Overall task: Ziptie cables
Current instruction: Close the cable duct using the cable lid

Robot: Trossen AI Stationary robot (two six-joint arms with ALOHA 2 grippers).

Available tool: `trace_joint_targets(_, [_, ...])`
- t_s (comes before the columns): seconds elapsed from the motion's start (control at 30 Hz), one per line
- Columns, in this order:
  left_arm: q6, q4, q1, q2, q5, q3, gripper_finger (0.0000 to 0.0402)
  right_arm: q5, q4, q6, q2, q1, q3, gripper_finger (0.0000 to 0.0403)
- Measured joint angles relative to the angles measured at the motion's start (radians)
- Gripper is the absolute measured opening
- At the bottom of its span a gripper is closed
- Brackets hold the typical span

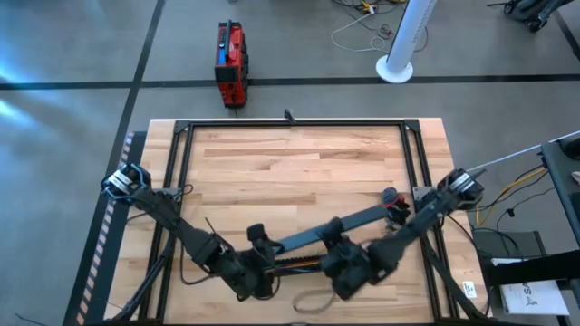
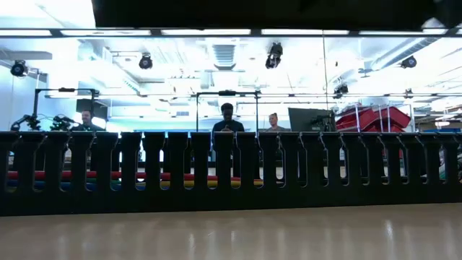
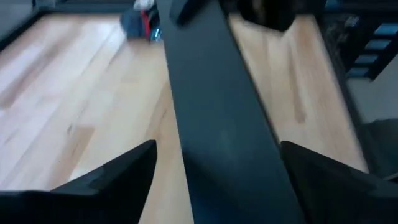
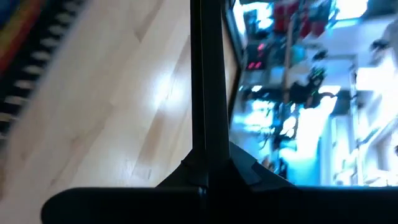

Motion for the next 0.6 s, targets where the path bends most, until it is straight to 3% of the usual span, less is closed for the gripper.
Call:
trace_joint_targets(0.17, [0.107, 0.171, 0.013, 0.000, -0.039, -0.044, 0.0340, 0.028, -0.024, 0.100, 0.000, 0.041, -0.012, 0.0000])
trace_joint_targets(0.33, [0.166, 0.278, 0.053, 0.001, -0.043, -0.082, 0.0340, 0.019, -0.043, 0.171, 0.000, 0.041, -0.057, 0.0000])
trace_joint_targets(0.5, [0.122, 0.367, 0.119, 0.002, 0.160, -0.111, 0.0334, 0.087, -0.043, 0.162, 0.000, 0.038, -0.116, 0.0000])
trace_joint_targets(0.6, [0.096, 0.373, 0.147, 0.002, 0.199, -0.111, 0.0334, 0.182, -0.045, 0.134, 0.000, 0.039, -0.148, 0.0000])
